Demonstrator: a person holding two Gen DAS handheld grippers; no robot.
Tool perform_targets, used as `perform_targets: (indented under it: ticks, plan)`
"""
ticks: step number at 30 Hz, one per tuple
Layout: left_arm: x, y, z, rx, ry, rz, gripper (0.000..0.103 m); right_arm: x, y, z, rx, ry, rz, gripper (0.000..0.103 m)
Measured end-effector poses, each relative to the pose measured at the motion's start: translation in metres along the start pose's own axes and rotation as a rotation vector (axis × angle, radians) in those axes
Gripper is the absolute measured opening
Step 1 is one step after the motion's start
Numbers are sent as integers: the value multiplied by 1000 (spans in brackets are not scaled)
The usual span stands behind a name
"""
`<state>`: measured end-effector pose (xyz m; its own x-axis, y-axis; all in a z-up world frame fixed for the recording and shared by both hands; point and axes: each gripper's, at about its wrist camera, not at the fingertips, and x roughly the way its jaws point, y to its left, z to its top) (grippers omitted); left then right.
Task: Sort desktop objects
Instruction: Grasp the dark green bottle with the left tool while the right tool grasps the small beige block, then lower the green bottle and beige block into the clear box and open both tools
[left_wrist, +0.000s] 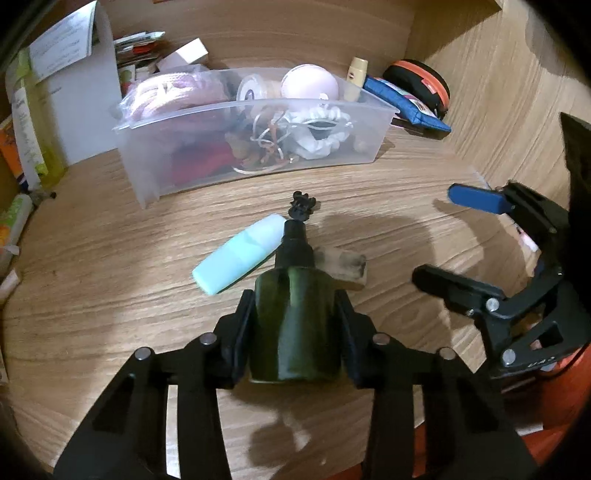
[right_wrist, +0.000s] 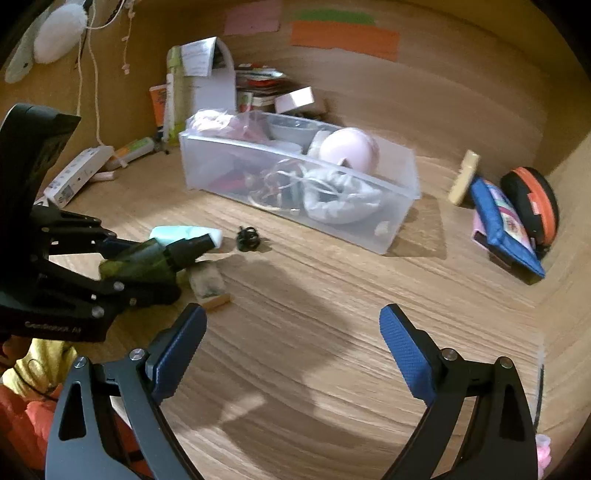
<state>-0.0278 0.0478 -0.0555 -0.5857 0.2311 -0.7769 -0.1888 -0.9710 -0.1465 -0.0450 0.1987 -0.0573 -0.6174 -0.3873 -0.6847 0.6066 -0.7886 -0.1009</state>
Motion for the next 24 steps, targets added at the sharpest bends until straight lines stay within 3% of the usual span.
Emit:
perform_targets:
  ticks: [5, 7, 9, 13, 17, 24]
  plan:
    - [-7, 11, 2, -40, -26, -12, 41, 16, 10, 11, -31, 55, 97, 91]
    - [-12, 14, 3, -51, -41, -21, 41, 21, 16, 15, -59, 66, 107, 83]
    - [-19, 17, 4, -58, -65, -4, 41, 29, 22, 20, -91, 83, 120, 69]
    - [-30, 26, 9, -79, -105, -1, 41, 45, 30, 27, -142, 123, 141, 52]
    - [-37, 35, 12, -102, -133, 5, 41, 56, 34, 32, -164, 159, 195, 24]
    - [-44, 46, 18, -128, -164, 9, 41, 55, 32, 35, -125, 151, 212, 22]
